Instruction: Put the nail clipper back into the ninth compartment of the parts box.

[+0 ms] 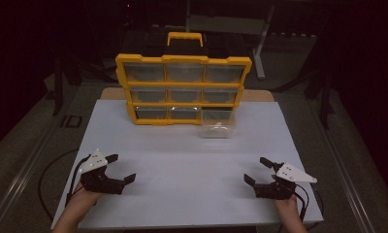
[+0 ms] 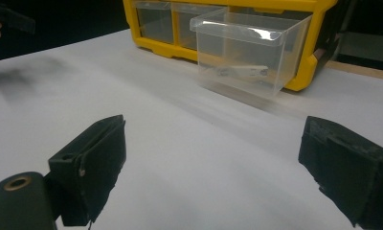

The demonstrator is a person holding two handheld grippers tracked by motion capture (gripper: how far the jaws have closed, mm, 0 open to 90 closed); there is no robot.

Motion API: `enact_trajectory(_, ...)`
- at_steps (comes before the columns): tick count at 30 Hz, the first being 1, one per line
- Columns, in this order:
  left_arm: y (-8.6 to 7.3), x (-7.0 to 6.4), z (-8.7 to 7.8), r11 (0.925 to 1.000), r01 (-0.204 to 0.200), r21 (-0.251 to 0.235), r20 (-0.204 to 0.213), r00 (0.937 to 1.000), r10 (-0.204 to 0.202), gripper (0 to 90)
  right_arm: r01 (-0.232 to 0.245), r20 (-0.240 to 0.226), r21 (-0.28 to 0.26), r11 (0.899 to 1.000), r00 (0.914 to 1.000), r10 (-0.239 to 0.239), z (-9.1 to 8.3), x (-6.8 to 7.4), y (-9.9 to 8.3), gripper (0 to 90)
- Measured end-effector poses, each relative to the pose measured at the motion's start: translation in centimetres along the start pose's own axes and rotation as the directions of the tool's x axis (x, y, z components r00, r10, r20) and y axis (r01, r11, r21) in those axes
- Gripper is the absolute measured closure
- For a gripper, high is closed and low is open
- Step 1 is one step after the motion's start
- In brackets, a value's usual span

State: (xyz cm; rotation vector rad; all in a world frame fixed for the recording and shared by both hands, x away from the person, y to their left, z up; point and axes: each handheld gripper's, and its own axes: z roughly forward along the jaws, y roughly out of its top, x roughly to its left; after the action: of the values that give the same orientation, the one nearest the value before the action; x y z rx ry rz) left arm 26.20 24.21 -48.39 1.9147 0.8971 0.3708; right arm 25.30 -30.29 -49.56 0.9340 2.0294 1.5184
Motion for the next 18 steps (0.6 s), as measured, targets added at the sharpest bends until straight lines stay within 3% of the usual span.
enact_trajectory(6, -1.0, -0.3, -0.2, 0.9998, 0.016, -0.015, -0.012, 0.9998, -0.016, 0.3, 0.003, 0.0, 0.0, 1.0, 1.0, -0.003, 0.0, 0.0, 0.0, 9.1)
enact_trajectory(9, -1.4, -0.6, -0.1, 0.9997, 0.015, -0.022, -0.04, 0.9991, -0.016, 0.3, 0.002, -0.001, 0.0, 1.0, 1.0, -0.002, 0.0, 0.0, 0.0, 9.1)
enact_trajectory(14, -2.2, -0.9, 0.3, 0.9977, 0.048, -0.047, -0.066, 0.9965, -0.052, 0.3, 0.003, -0.001, 0.001, 1.0, 1.0, -0.003, 0.0, 0.1, 0.0, 9.1)
enact_trajectory(18, -2.4, -1.2, 0.3, 0.9974, 0.043, -0.059, -0.122, 0.9913, -0.05, 0.3, 0.009, -0.003, 0.002, 1.0, 1.0, -0.009, 0.0, 0.1, 0.0, 9.1)
